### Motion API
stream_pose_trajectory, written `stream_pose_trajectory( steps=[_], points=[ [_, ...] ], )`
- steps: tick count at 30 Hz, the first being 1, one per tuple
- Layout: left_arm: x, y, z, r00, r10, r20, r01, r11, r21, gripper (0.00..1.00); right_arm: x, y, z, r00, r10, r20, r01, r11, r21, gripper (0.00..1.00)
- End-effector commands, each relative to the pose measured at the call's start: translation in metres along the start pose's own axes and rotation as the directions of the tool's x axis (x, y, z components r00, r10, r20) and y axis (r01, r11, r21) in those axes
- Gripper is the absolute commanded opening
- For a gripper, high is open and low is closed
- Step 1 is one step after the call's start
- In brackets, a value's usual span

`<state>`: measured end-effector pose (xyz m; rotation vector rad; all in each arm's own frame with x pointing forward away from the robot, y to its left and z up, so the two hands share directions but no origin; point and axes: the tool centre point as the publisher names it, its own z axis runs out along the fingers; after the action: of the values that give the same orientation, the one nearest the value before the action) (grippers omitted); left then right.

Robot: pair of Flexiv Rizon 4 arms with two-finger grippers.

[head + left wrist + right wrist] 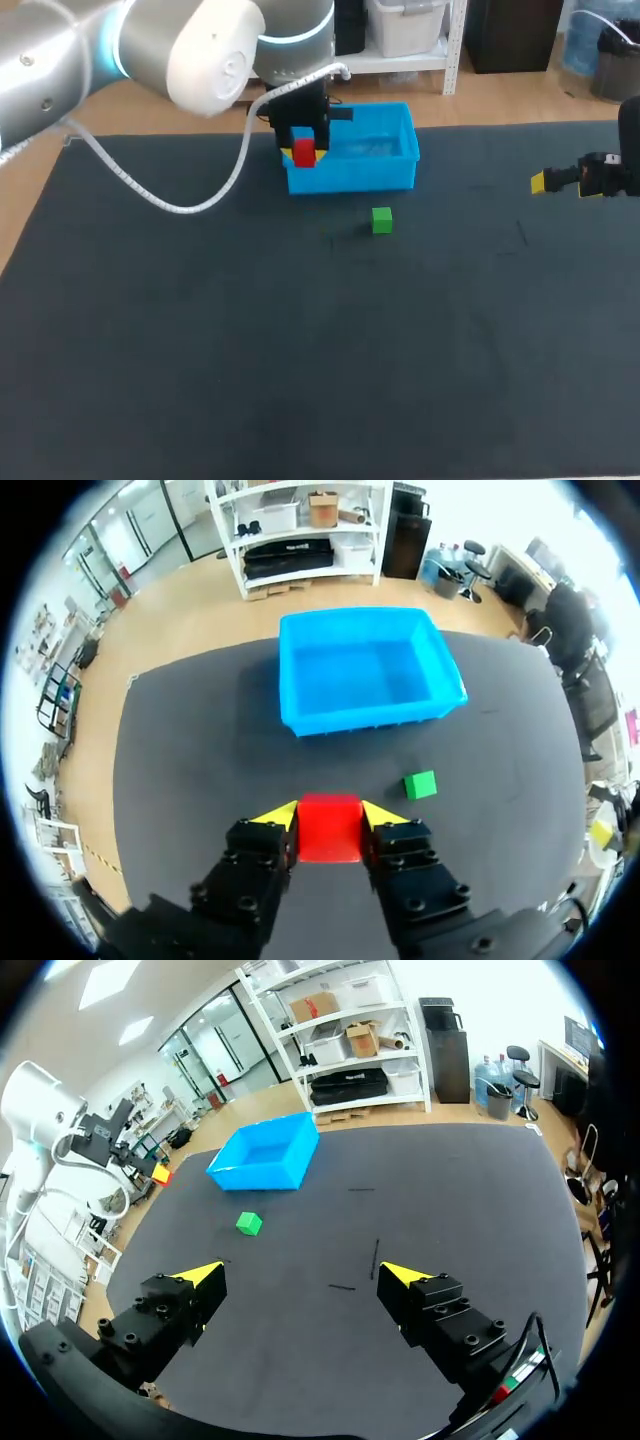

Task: Use the left arm to pick the red cube and place it into the blue plastic box first, then use the right arm to grasp the green cube and put it into the same blue plastic box after the first action is fully finished.

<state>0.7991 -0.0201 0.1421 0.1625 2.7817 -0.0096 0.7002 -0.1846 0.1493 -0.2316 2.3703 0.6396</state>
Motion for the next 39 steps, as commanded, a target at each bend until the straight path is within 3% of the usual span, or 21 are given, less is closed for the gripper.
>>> stream_pose_trajectory(
  steps=[1, 13, 28, 39],
  points=[
    [0.005, 0.006, 0.002, 0.998, 0.005, 0.07, -0.007, 0.999, 0.036, 0.0, 0.0, 0.0, 0.0, 1.0, 0.0, -0.002, 0.0, 1.0, -0.001, 1.0],
    [-0.008, 0.017, -0.001, 0.967, 0.062, 0.248, -0.073, 0.997, 0.034, 0.0, 0.0, 0.0, 0.0, 1.0, 0.0, -0.002, 0.0, 1.0, -0.001, 1.0],
    [-0.019, 0.028, 0.002, 0.962, 0.047, 0.27, -0.069, 0.995, 0.075, 0.0, 0.0, 0.0, 0.0, 1.0, 0.0, -0.002, 0.0, 1.0, -0.001, 1.0],
    [-0.067, 0.041, 0.026, 0.96, 0.06, 0.274, -0.089, 0.992, 0.094, 0.0, 0.0, 0.0, 0.0, 1.0, 0.0, -0.002, 0.0, 1.0, -0.001, 1.0]
  ],
)
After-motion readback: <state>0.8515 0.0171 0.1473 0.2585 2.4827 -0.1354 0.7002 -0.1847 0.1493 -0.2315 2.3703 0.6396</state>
